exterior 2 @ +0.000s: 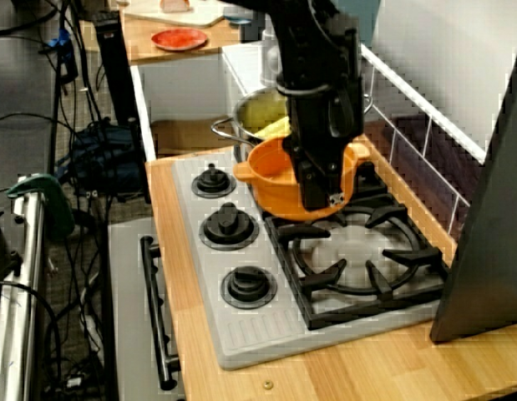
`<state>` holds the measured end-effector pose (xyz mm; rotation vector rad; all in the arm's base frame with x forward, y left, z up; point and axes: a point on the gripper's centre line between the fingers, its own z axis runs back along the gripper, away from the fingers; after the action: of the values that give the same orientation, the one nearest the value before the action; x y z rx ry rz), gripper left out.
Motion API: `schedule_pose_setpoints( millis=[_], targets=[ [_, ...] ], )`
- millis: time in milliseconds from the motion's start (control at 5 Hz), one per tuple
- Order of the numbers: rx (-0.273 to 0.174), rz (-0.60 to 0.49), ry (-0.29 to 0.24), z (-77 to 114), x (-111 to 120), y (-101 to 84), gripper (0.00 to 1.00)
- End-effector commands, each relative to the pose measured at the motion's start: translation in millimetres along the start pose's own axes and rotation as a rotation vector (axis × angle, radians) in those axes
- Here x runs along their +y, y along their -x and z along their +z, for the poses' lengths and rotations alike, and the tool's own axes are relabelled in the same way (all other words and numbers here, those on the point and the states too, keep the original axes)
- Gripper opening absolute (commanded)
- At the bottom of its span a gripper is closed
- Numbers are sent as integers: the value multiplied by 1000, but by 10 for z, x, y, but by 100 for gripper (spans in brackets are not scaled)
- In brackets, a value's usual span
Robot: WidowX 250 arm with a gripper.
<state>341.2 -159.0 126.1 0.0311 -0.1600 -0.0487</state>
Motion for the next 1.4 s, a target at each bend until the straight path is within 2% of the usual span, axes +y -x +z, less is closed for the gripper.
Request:
schedule_pose_setpoints(
  millis=[0,800,1200],
  targets=[
    [-92,9,60,423,14,-63,0],
    [-107,1,83,595,-57,-59,0],
    [-105,-2,88,616,-65,-70,0]
  ],
)
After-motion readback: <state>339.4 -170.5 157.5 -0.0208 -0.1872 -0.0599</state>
